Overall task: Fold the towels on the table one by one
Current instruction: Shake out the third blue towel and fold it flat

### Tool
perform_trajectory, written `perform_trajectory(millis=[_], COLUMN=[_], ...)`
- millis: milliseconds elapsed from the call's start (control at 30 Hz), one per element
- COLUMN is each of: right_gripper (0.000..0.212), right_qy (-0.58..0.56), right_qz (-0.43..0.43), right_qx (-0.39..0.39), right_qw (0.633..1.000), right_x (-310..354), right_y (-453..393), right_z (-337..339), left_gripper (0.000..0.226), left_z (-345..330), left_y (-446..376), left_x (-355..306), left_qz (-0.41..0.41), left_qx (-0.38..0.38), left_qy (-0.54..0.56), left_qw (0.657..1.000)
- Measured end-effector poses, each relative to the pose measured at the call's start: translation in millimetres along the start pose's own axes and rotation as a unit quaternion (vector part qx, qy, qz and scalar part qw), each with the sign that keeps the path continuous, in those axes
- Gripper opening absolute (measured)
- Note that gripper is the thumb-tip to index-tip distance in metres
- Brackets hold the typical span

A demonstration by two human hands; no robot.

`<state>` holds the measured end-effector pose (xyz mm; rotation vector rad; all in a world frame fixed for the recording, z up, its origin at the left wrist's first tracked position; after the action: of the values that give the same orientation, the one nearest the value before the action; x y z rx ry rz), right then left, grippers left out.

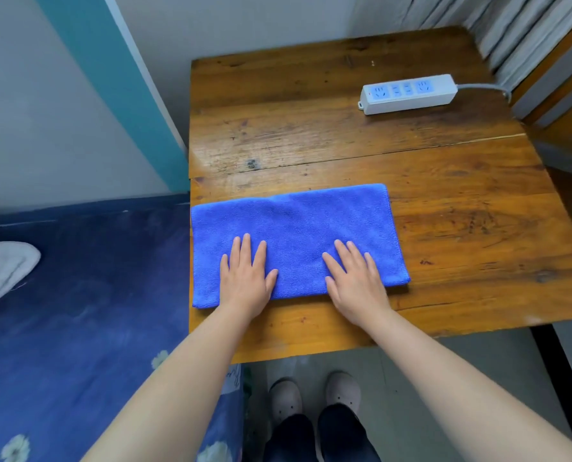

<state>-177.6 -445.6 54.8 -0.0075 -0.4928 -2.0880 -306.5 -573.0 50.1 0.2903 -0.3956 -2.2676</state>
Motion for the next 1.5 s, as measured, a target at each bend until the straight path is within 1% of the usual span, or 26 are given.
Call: perform_trajectory(millis=[133,233,300,400,467,567,633,700,833,900,1000,1067,1100,1133,1200,1267,1333,1367,1400,1467,1500], right_gripper=[0.051,0.052,0.054,0.063,0.066,0.066,0.061,0.05,0.03,0.023,0.009,0.029,0.033,0.032,0.021,0.007,0.015,0.017,0.019,0.02,0.02], right_qy=[0.002,-0.008,-0.024,-0.082,-0.096,-0.116,-0.155,-0.184,-0.224,-0.26,-0.293,-0.317,-0.317,-0.303,-0.26,-0.22,-0.187,-0.177,-0.172,-0.179,-0.189], right_qz=[-0.035,-0.071,-0.134,-0.249,-0.288,-0.321,-0.36,-0.393,-0.415,-0.427,-0.425,-0.392,-0.373,-0.353,-0.324,-0.311,-0.308,-0.298,-0.279,-0.218,-0.185], right_qx=[-0.007,-0.041,-0.067,-0.088,-0.095,-0.073,-0.049,-0.027,0.013,0.025,0.001,-0.03,-0.05,-0.072,-0.12,-0.142,-0.116,-0.1,-0.089,-0.078,-0.081], right_qw=[0.999,0.997,0.988,0.961,0.948,0.937,0.919,0.9,0.882,0.866,0.856,0.863,0.871,0.882,0.902,0.914,0.926,0.932,0.94,0.956,0.961], right_x=[-25.9,-39.8,-49.6,-65.9,-69.7,-70.5,-74.2,-79.1,-88.2,-89.2,-91.3,-93.7,-96.9,-100.6,-113.1,-127.6,-138.8,-141.2,-141.5,-134.3,-128.8], right_y=[-9.6,-22.6,-23.6,-14.3,-7.2,-2.4,-3.0,-4.6,-11.1,-12.2,-9.6,-9.7,-9.5,-9.2,-10.1,-12.7,-15.3,-16.3,-16.8,-15.3,-13.1], right_z=[7.3,15.5,20.3,22.3,25.0,25.4,26.6,28.6,33.0,31.5,31.7,36.2,42.2,50.2,70.0,86.7,95.3,97.7,100.4,106.0,108.8], left_gripper=[0.061,0.06,0.06,0.06,0.061,0.063,0.063,0.064,0.064,0.063,0.06,0.058,0.056,0.052,0.043,0.039,0.035,0.032,0.031,0.027,0.03], left_z=[2.8,7.5,10.2,9.8,10.5,11.3,12.5,13.6,18.6,21.4,26.1,33.5,39.0,43.8,50.5,51.5,50.4,51.1,53.0,56.6,58.0], left_y=[-19.9,-45.6,-59.1,-76.0,-84.2,-92.2,-93.9,-93.6,-92.8,-92.1,-88.8,-88.7,-90.7,-93.1,-97.9,-98.2,-95.2,-94.8,-96.7,-103.6,-107.6], left_x=[-4.3,-18.2,-29.0,-44.3,-51.5,-55.2,-55.5,-54.2,-49.4,-45.0,-41.6,-40.5,-41.5,-43.1,-52.1,-64.4,-75.6,-81.3,-89.3,-108.2,-117.9], left_qz=[-0.036,-0.058,-0.07,-0.081,-0.083,-0.079,-0.083,-0.087,-0.11,-0.119,-0.118,-0.102,-0.093,-0.084,-0.078,-0.072,-0.06,-0.054,-0.057,-0.077,-0.081], left_qx=[-0.019,-0.035,-0.043,-0.048,-0.044,-0.024,-0.013,-0.005,0.001,-0.001,-0.015,-0.038,-0.049,-0.05,-0.012,0.064,0.126,0.137,0.132,0.111,0.113], left_qy=[0.004,0.024,0.025,0.026,0.022,0.001,-0.01,-0.01,-0.002,-0.001,0.009,0.025,0.028,0.017,-0.034,-0.071,-0.069,-0.051,-0.02,0.09,0.162], left_qw=[0.999,0.997,0.996,0.995,0.995,0.997,0.996,0.996,0.994,0.993,0.993,0.994,0.994,0.995,0.996,0.993,0.988,0.988,0.989,0.987,0.977])
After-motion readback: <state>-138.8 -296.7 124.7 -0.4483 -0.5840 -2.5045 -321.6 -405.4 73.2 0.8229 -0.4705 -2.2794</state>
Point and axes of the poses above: each hand's wrist, its own y-axis away from the middle knuckle, its own z-axis out of the back of the hand, x = y × z, the point moved 5 cm from there along -y, towards the middle knuckle
